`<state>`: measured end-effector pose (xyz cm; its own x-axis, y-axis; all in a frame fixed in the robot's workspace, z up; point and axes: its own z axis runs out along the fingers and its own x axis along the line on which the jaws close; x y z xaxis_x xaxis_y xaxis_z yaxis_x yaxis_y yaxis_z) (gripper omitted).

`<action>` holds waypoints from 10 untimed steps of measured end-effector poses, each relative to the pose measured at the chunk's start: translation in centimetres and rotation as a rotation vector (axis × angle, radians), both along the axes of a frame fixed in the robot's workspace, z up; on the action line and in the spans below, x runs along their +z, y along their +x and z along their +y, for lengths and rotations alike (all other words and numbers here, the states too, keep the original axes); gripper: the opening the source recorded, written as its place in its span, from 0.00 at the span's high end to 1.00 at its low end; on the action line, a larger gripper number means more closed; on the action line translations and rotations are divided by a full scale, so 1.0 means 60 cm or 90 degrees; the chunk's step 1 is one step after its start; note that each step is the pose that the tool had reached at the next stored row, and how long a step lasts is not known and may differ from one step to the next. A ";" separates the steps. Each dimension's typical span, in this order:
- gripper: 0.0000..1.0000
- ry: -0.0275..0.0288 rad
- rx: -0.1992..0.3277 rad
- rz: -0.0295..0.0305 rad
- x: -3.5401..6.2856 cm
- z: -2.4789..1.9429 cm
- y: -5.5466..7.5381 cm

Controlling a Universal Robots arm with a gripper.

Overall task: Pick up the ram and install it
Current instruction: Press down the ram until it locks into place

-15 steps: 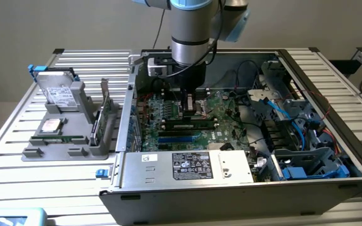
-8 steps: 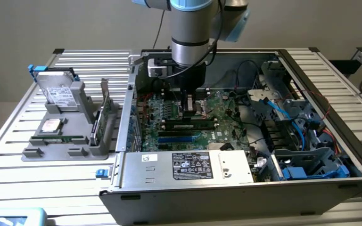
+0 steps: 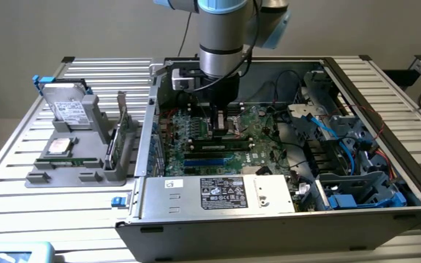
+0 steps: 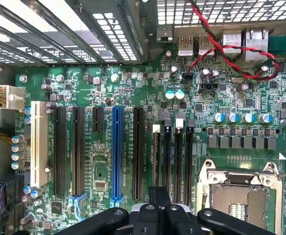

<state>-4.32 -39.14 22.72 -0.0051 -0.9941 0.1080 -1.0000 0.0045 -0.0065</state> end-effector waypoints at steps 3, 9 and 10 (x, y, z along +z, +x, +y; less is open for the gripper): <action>0.89 -0.0012 0.000 0.0007 0.020 -0.0004 0.002; 0.89 -0.0012 0.000 0.0007 0.025 -0.0005 0.014; 0.89 -0.0013 0.000 0.0008 0.025 -0.0004 0.017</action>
<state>-3.30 -39.16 24.22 -0.0050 -0.9939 0.1101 -1.0000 0.0045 -0.0053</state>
